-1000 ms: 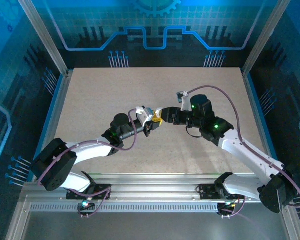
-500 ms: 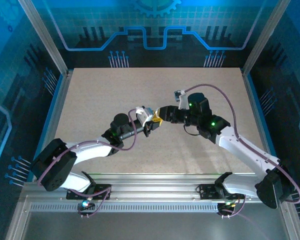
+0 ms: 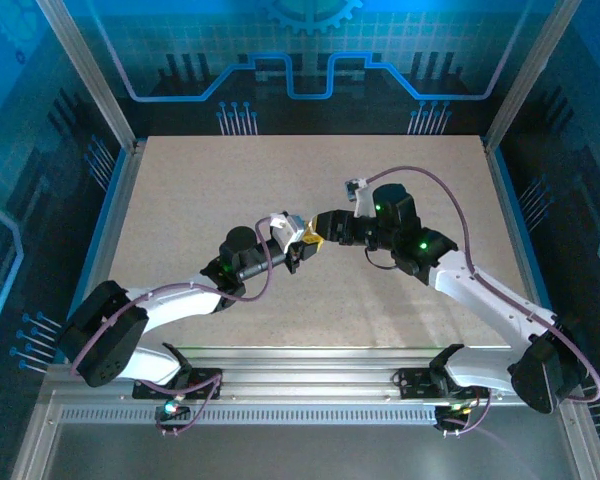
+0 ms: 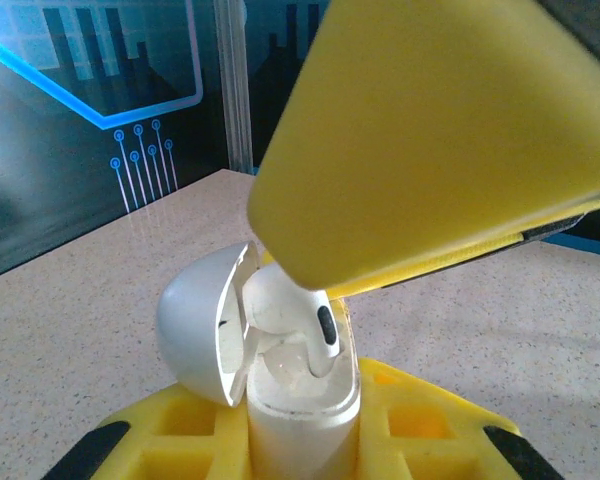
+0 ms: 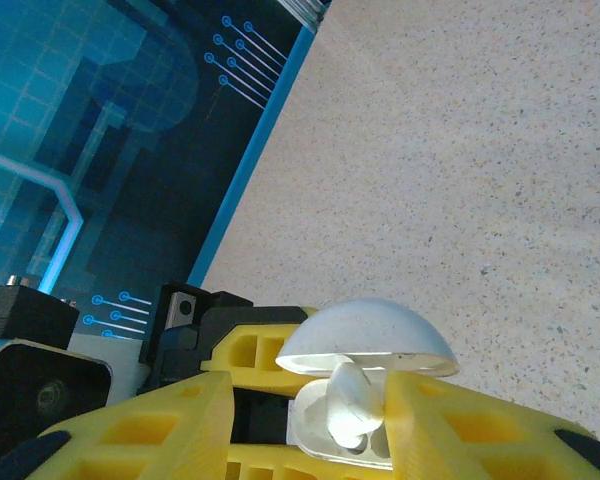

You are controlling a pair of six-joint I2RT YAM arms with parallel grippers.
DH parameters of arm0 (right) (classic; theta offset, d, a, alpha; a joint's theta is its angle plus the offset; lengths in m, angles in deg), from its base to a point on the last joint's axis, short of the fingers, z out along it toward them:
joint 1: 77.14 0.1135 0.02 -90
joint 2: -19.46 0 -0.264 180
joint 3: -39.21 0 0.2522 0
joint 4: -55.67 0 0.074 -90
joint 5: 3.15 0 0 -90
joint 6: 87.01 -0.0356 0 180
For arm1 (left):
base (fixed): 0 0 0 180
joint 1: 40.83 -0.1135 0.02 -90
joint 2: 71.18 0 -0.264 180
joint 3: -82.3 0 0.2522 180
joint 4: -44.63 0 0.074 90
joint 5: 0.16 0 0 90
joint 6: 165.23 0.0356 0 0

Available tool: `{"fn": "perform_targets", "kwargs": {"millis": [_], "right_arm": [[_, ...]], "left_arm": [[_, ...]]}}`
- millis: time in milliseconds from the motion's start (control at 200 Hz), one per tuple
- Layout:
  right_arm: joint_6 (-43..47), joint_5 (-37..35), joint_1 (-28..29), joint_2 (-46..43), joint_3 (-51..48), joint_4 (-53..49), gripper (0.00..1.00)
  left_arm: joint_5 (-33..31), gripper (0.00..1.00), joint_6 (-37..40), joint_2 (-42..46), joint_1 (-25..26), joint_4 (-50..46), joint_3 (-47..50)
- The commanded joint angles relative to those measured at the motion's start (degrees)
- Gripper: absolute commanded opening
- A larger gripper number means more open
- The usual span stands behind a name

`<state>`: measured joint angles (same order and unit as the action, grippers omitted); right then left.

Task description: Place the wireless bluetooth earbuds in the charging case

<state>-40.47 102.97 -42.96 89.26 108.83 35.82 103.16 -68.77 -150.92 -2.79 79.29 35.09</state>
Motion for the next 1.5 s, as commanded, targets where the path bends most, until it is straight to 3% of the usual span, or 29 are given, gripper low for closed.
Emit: {"fn": "perform_targets", "kwargs": {"millis": [0, 985, 1121, 1216, 1491], "right_arm": [[1.34, 1.63, 1.21, 0.50, 2.05, -0.39, 0.44], [1.71, 6.86, 1.60, 4.95, 4.66, 1.54, 0.46], [3.04, 4.94, 1.66, 5.11, 5.79, -1.30, 0.46], [4.70, 2.95, 1.60, 4.17, 6.31, -4.00, 0.52], [7.47, 0.01, 1.31, 0.53, 6.68, -7.53, 0.52]], "left_arm": [[0.76, 0.17, 1.37, 1.82, 0.32, 1.88, -0.66], [1.12, 0.17, 1.38, 1.70, 0.37, 2.88, -0.12], [1.19, 0.17, 1.33, 1.86, 0.36, 2.80, -0.08], [1.09, 0.17, 1.51, 2.13, 0.34, 2.63, -0.12], [0.13, 0.17, 0.65, 2.36, 0.32, 3.02, 0.27]]}}
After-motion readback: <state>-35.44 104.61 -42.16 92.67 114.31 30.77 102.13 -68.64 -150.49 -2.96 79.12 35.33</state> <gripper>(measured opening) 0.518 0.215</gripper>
